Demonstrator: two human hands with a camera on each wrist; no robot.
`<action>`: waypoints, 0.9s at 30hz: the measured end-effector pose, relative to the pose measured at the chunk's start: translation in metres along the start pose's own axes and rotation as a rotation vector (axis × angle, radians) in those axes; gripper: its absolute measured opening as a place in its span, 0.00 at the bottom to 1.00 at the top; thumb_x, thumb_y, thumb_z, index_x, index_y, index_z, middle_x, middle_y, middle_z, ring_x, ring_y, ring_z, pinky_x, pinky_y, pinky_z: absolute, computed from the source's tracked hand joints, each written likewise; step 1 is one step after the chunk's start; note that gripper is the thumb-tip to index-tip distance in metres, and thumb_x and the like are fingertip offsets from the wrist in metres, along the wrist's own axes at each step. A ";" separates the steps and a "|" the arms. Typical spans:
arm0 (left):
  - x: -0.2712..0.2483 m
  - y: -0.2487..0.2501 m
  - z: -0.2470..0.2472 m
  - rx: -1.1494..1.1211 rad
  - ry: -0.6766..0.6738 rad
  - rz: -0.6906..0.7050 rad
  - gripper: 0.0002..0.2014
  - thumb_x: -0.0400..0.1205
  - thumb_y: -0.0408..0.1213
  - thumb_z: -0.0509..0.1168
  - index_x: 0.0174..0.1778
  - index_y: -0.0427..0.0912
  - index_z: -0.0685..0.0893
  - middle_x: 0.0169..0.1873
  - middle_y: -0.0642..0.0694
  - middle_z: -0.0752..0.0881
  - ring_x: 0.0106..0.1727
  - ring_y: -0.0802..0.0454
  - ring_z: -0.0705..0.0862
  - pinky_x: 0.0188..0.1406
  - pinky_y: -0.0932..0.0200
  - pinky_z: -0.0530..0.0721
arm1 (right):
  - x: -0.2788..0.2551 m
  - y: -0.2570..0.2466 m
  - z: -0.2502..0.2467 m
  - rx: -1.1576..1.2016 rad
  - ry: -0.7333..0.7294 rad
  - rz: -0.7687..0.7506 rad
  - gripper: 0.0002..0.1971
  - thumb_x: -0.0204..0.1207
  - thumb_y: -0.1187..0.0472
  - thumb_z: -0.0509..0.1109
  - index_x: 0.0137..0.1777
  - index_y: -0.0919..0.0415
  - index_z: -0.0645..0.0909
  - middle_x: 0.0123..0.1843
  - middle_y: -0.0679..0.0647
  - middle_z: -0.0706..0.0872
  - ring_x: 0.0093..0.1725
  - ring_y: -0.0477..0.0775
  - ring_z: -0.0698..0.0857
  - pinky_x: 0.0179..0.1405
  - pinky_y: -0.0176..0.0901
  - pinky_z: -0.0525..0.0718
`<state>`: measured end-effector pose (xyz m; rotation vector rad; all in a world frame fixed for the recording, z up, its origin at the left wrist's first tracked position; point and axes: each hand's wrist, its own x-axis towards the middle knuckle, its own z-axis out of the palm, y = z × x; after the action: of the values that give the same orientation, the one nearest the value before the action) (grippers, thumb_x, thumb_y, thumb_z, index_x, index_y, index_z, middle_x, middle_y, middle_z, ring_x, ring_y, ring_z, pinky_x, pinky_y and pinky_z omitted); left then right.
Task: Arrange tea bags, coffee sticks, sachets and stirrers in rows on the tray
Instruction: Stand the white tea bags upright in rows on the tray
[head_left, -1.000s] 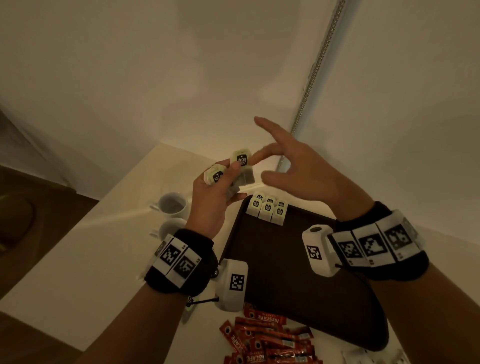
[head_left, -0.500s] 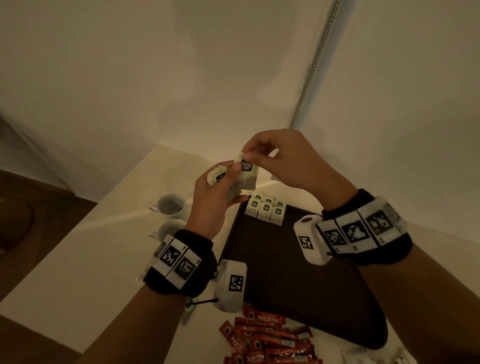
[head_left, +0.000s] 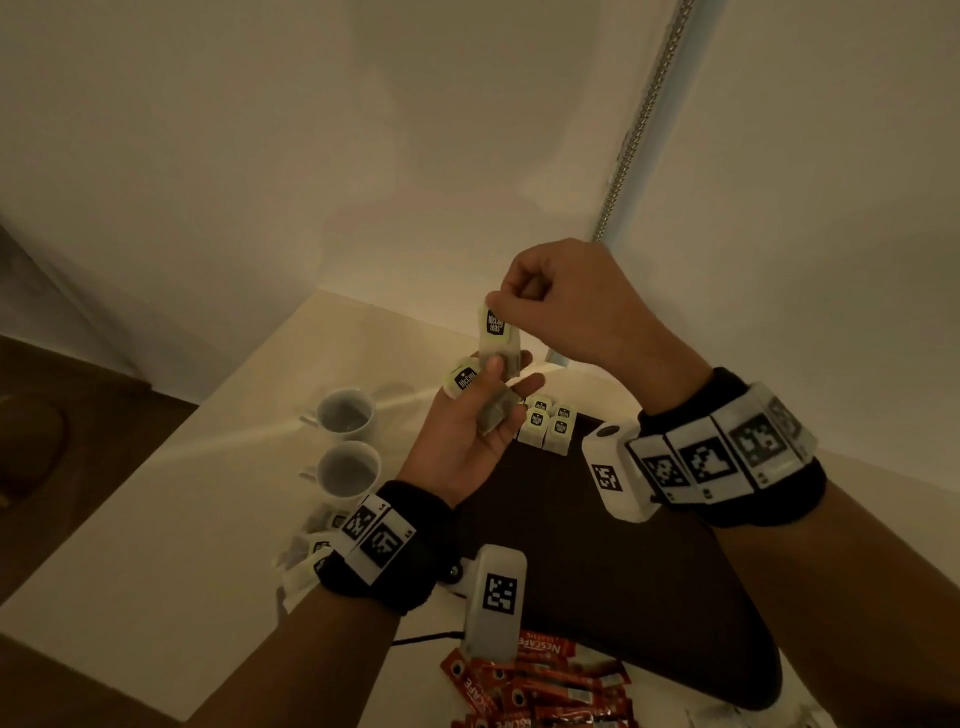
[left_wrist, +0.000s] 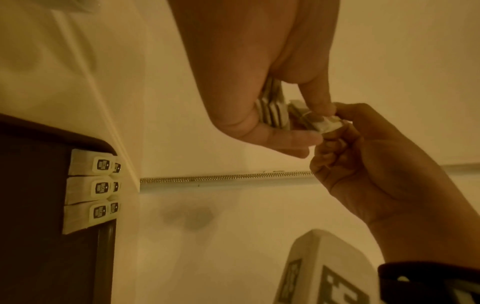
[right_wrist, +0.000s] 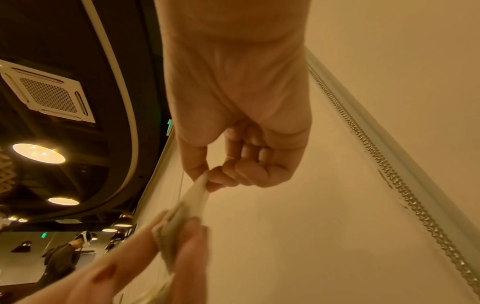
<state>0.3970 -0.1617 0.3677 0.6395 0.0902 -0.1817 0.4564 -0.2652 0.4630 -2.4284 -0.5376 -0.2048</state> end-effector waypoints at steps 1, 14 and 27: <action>0.001 0.000 -0.001 -0.011 0.008 0.002 0.12 0.72 0.40 0.65 0.50 0.41 0.82 0.39 0.50 0.90 0.42 0.56 0.89 0.27 0.69 0.84 | 0.000 0.002 -0.001 0.005 0.000 0.007 0.07 0.71 0.55 0.74 0.37 0.59 0.86 0.25 0.42 0.79 0.23 0.36 0.77 0.26 0.22 0.72; 0.017 0.006 -0.039 0.041 0.256 0.021 0.22 0.74 0.51 0.67 0.57 0.39 0.82 0.52 0.41 0.89 0.48 0.49 0.90 0.36 0.64 0.87 | -0.012 0.061 0.015 0.359 -0.041 0.159 0.04 0.73 0.64 0.75 0.38 0.55 0.84 0.32 0.49 0.86 0.26 0.38 0.81 0.28 0.28 0.79; 0.032 0.029 -0.070 -0.025 0.277 -0.073 0.31 0.84 0.60 0.49 0.59 0.36 0.82 0.52 0.35 0.90 0.51 0.39 0.90 0.44 0.54 0.90 | -0.031 0.180 0.163 0.119 -0.360 0.507 0.09 0.76 0.61 0.71 0.54 0.64 0.84 0.56 0.57 0.87 0.56 0.52 0.84 0.56 0.38 0.79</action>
<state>0.4327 -0.1010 0.3244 0.6341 0.3828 -0.1614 0.5074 -0.3039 0.2269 -2.4042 -0.0645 0.4698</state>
